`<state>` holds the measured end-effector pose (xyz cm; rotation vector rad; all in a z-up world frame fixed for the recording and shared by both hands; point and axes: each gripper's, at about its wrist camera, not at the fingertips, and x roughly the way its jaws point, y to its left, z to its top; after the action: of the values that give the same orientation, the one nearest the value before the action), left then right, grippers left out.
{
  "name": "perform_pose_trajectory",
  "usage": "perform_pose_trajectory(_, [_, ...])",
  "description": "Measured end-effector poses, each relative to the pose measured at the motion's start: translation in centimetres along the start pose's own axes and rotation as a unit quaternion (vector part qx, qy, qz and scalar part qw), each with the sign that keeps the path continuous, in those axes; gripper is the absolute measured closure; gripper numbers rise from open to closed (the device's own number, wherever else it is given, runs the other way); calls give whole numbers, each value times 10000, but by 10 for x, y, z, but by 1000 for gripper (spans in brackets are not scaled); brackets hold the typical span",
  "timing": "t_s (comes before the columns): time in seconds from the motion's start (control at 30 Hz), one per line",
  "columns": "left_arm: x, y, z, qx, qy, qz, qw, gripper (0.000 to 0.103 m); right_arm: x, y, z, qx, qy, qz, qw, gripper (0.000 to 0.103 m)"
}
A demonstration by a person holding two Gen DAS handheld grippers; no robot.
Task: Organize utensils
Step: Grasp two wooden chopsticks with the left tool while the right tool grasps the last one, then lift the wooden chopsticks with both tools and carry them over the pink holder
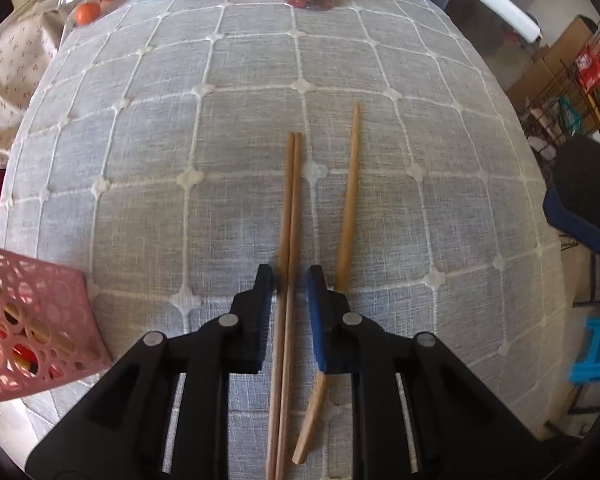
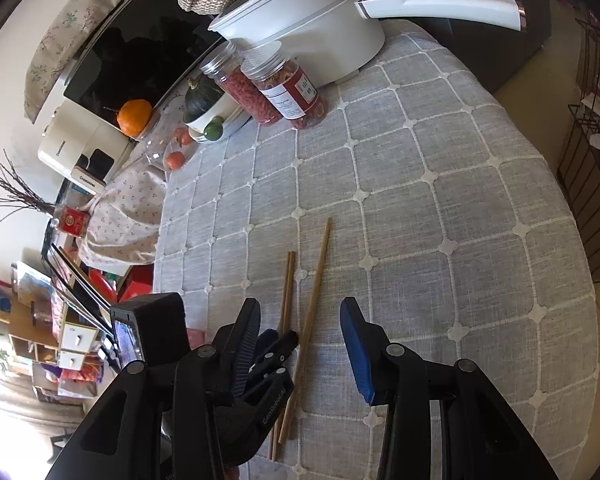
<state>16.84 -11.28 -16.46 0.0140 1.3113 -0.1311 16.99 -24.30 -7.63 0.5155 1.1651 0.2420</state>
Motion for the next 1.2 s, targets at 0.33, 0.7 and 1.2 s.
perform_pose_trajectory(0.33, [-51,24,-4,-421,-623,-430,9962,93,42,-14,0,42,493,-145,9987,62])
perform_pose_trajectory(0.7, [-118,46,-15,-232,-1805,-988,9783,93,98,8,-2,-110,902,-268,9955,64])
perform_pose_trajectory(1.2, [-148,61,-31,47,-2388,-674,9687,93,123,37,-5,-734,743,-1140,9880,92])
